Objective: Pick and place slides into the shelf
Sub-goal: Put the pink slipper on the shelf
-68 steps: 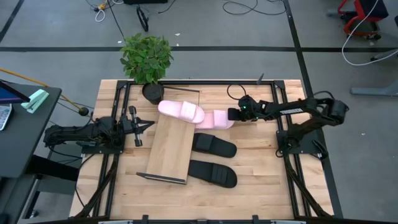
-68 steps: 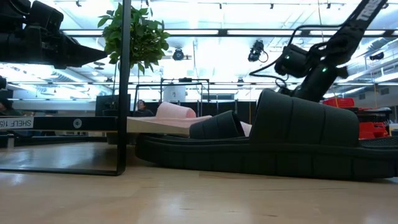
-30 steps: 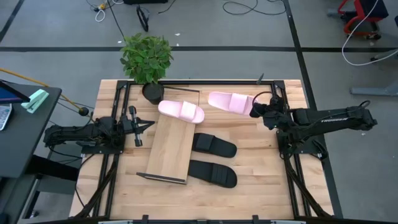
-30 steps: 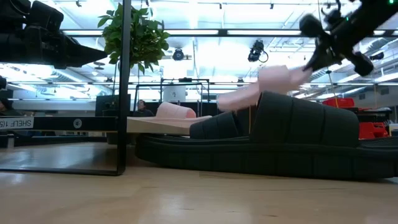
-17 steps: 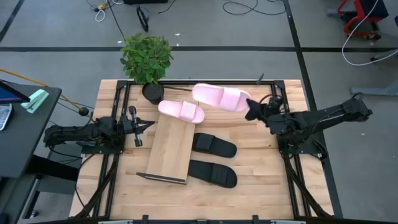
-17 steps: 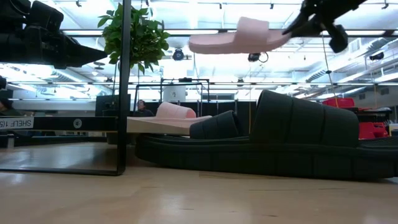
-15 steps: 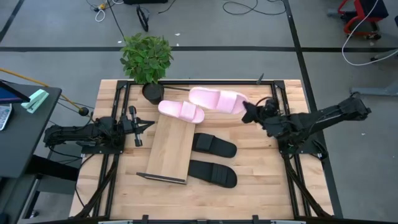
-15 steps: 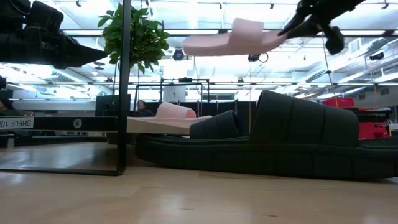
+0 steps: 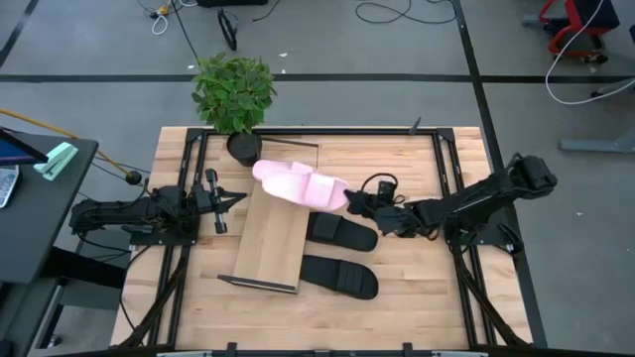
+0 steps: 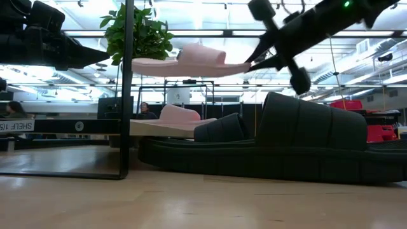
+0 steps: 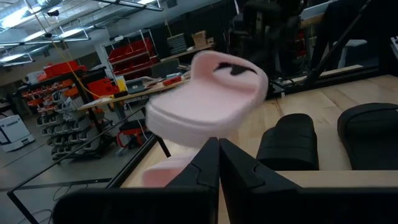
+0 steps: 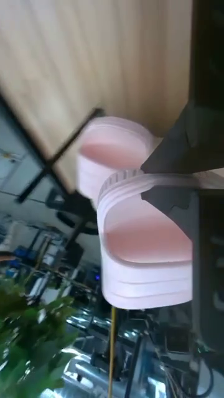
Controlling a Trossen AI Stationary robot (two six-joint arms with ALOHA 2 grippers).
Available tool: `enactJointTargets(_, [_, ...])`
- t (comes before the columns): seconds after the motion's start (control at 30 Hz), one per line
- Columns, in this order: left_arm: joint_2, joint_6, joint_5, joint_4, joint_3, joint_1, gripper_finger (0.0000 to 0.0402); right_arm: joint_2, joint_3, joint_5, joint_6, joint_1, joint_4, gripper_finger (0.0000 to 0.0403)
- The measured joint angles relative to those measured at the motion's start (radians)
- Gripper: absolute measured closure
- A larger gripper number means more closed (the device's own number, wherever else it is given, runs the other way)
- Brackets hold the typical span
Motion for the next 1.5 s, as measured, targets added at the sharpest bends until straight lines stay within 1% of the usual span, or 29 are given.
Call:
enactJointTargets(0.13, [0.0,0.0,0.0,0.0,0.0,0.0,0.0383,0.043,0.0,-0.062,0.064,-0.021,0.02,0.038])
enactJointTargets(0.33, [0.0,0.0,0.0,0.0,0.0,0.0,0.0378,0.089,0.015,-0.107,0.115,-0.05,0.046,0.038])
enactJointTargets(0.43, [0.0,0.001,0.0,0.0,0.0,0.0,0.0384,0.126,0.065,-0.168,0.11,-0.066,0.047,0.038])
enactJointTargets(0.53, [0.0,0.001,0.0,0.0,0.0,0.0,0.0389,0.178,0.141,-0.239,0.068,-0.085,0.047,0.038])
enactJointTargets(0.63, [0.0,0.0,0.0,0.0,0.0,0.0,0.0389,0.234,0.217,-0.299,0.046,-0.101,0.005,0.038])
enactJointTargets(0.73, [0.0,0.0,0.0,0.0,0.0,0.0,0.0383,0.279,0.253,-0.332,0.06,-0.109,-0.039,0.038])
enactJointTargets(0.93, [0.0,0.0,0.0,0.0,0.0,0.0,0.0375,0.335,0.253,-0.345,0.146,-0.109,-0.059,0.038])
enactJointTargets(1.1, [0.0,-0.005,0.0,0.0,0.0,0.0,0.038,0.356,0.253,-0.341,0.169,-0.109,-0.051,0.038])
enactJointTargets(1.33, [0.0,-0.02,0.0,0.0,0.0,0.0,0.0387,0.363,0.253,-0.333,0.22,-0.109,-0.164,0.038])
enactJointTargets(1.5, [0.0,-0.025,0.0,0.0,0.0,0.0,0.038,0.36,0.253,-0.326,0.219,-0.114,-0.18,0.038])
